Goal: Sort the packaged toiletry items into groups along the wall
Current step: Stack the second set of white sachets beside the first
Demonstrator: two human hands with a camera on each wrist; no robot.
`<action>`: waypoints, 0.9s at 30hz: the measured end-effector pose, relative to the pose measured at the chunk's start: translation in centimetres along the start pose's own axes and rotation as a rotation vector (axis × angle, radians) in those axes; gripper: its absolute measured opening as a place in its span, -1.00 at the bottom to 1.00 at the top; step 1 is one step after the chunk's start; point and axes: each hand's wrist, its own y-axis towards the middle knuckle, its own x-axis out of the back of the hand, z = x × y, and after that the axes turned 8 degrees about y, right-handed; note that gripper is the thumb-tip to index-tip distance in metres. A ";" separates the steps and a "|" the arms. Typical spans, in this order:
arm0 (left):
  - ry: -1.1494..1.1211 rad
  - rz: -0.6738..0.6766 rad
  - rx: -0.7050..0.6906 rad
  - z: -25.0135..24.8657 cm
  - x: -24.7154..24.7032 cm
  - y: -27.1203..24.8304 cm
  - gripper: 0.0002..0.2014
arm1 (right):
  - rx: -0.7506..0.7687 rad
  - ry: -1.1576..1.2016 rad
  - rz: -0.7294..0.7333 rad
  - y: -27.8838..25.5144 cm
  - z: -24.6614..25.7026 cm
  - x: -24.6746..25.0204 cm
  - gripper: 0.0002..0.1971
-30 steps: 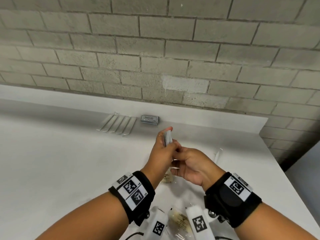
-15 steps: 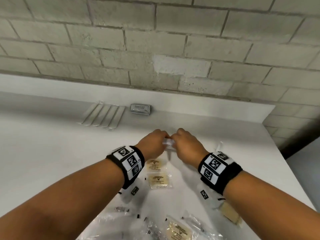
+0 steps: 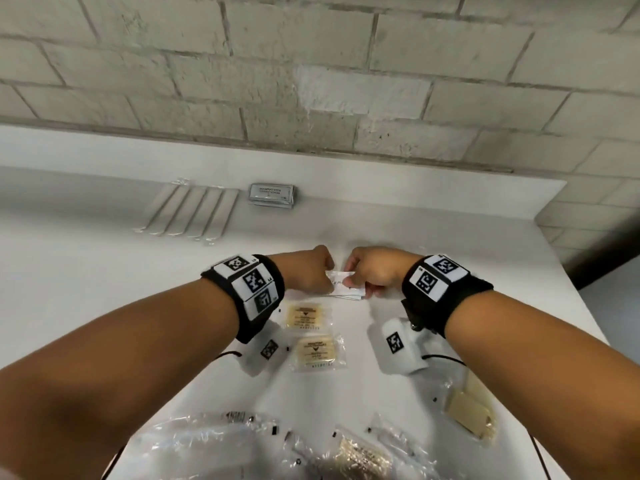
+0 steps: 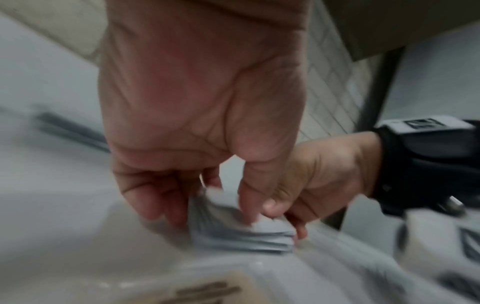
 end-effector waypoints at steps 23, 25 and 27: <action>0.258 -0.253 -0.298 0.8 -1.8 0.3 -0.74 | 0.373 -0.460 -0.240 -3.4 -1.8 -1.6 -0.68; 0.259 -0.249 -0.311 0.8 -1.8 0.3 -0.74 | 0.382 -0.497 -0.244 -3.5 -1.9 -1.8 -0.77; 0.265 -0.248 -0.316 0.9 -1.8 0.4 -0.74 | 0.389 -0.507 -0.254 -3.3 -2.0 -1.7 -0.80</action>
